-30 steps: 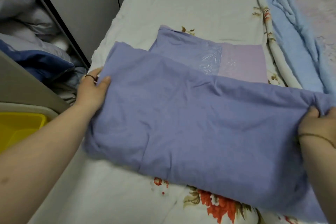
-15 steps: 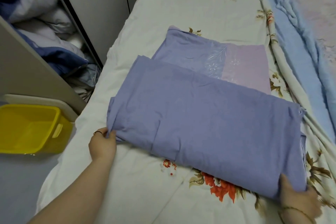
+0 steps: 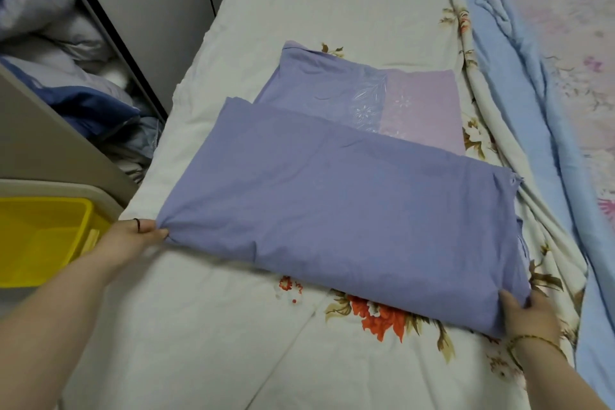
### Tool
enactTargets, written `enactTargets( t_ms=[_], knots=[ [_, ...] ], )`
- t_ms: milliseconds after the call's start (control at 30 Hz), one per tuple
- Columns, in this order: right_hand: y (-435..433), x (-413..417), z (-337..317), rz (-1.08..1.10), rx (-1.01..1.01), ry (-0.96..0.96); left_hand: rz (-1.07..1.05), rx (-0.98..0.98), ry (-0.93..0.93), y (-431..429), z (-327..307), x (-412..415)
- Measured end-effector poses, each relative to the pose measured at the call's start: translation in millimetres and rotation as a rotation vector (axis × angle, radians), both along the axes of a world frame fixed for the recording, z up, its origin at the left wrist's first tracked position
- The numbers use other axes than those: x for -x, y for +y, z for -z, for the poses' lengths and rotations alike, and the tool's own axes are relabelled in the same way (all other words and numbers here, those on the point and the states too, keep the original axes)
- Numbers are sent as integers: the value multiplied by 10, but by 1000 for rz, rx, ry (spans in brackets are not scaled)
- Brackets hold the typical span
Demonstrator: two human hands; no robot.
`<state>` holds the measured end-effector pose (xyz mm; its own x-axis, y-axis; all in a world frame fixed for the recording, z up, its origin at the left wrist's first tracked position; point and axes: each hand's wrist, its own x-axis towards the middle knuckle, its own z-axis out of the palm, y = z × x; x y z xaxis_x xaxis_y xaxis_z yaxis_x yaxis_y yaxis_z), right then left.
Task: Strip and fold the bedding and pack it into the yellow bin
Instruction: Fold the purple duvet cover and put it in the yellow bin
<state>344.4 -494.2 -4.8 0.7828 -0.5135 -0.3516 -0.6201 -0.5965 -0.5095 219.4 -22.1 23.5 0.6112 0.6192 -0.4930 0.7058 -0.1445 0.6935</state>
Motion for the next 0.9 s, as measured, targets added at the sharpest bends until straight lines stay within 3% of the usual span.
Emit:
enactTargets(
  t_ms=[200, 367, 500, 633, 733, 833, 900],
  knots=[
    [92, -17, 43, 51, 30, 5, -318, 209, -132, -202, 157, -266],
    [44, -53, 72, -20, 97, 9, -362, -35, -88, -180, 158, -453],
    [93, -13, 101, 83, 148, -8, -405, -128, -112, -198, 106, -435],
    [329, 250, 120, 50, 212, -224, -701, -134, -124, -359, 242, -231],
    [629, 581, 231, 282, -43, -432, -747, 80, -164, -691, 316, -195],
    [803, 669, 227, 596, -498, -324, -807, 557, -315, -930, 258, -313],
    [767, 568, 235, 660, -825, -199, -766, 723, -374, -852, 239, -429]
  ],
)
